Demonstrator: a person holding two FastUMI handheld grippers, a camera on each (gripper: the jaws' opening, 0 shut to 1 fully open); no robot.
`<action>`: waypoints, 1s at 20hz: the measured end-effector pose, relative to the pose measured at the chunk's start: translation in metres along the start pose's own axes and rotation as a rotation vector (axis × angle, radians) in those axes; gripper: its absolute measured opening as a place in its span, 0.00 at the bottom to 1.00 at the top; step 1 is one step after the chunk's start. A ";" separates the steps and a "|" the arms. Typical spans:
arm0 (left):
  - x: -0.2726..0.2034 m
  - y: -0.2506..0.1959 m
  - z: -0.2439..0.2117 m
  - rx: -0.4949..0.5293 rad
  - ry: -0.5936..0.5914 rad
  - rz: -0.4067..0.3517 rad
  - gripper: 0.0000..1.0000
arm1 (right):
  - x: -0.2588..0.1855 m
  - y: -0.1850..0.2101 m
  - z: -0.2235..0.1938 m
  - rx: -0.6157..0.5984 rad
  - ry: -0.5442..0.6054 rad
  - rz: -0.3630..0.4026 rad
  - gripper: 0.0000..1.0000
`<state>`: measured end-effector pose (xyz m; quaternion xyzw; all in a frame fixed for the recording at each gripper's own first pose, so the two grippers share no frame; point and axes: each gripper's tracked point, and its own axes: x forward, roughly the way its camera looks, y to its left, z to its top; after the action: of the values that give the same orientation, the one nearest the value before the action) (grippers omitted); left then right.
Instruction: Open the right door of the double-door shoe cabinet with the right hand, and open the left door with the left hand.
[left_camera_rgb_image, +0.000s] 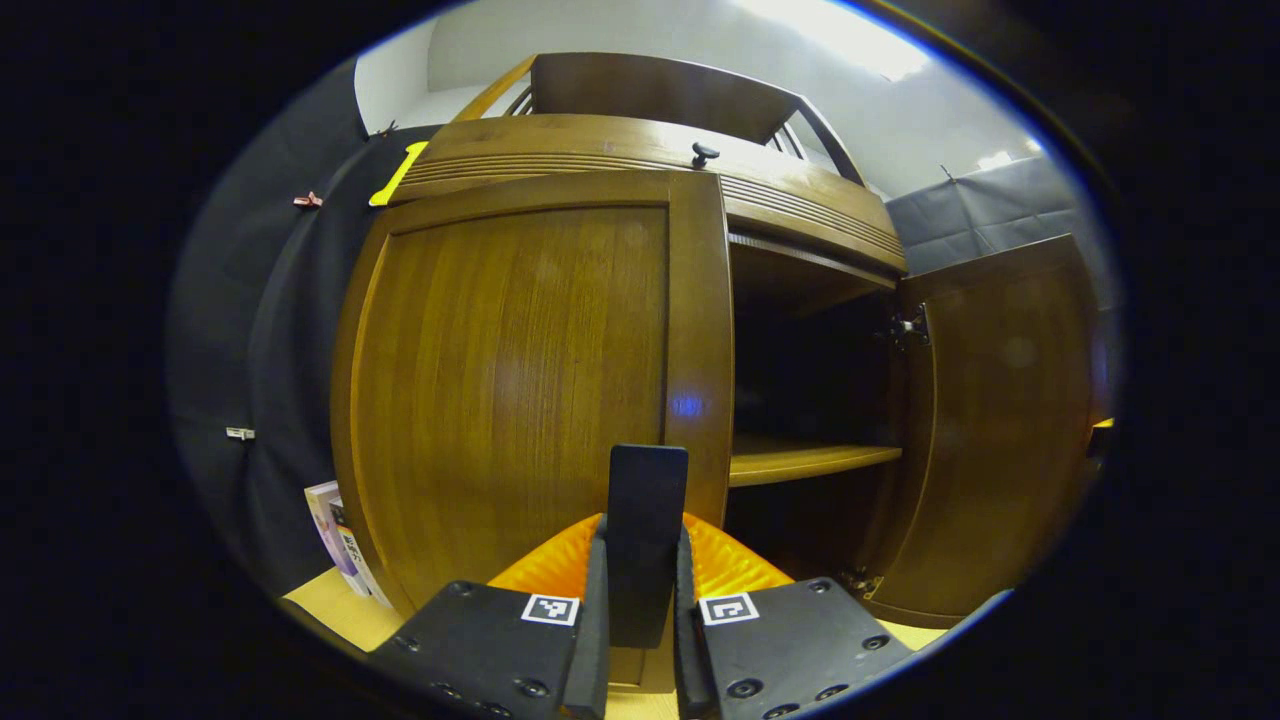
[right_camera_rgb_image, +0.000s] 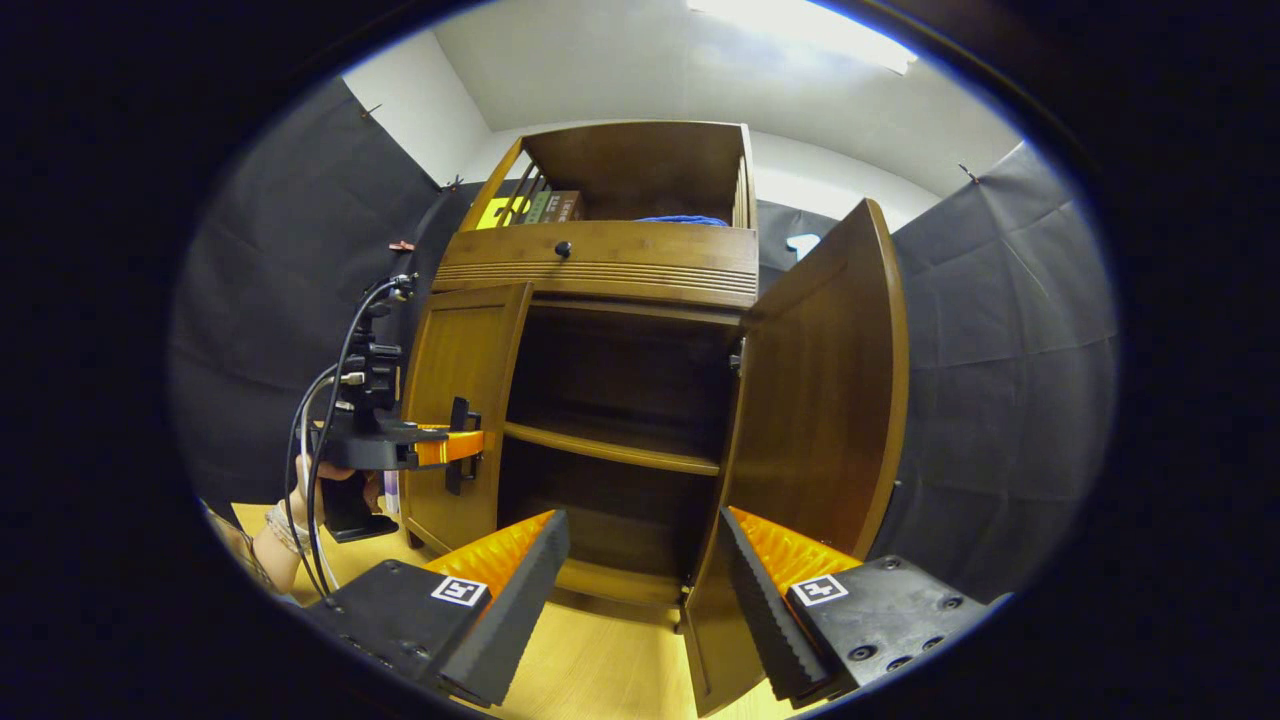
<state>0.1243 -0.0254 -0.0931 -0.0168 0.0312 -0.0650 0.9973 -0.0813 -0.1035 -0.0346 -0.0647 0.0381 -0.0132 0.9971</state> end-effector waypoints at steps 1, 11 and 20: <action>-0.005 0.002 0.000 -0.005 -0.001 -0.007 0.30 | -0.001 0.003 0.001 -0.005 -0.002 0.004 0.94; -0.057 0.017 0.005 -0.017 0.011 -0.013 0.30 | -0.007 0.027 0.003 0.034 0.003 0.068 0.94; -0.104 0.044 0.011 0.004 0.017 0.029 0.29 | -0.005 0.063 0.002 0.057 0.000 0.143 0.94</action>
<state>0.0276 0.0317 -0.0776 -0.0139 0.0399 -0.0506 0.9978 -0.0848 -0.0403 -0.0407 -0.0335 0.0421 0.0568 0.9969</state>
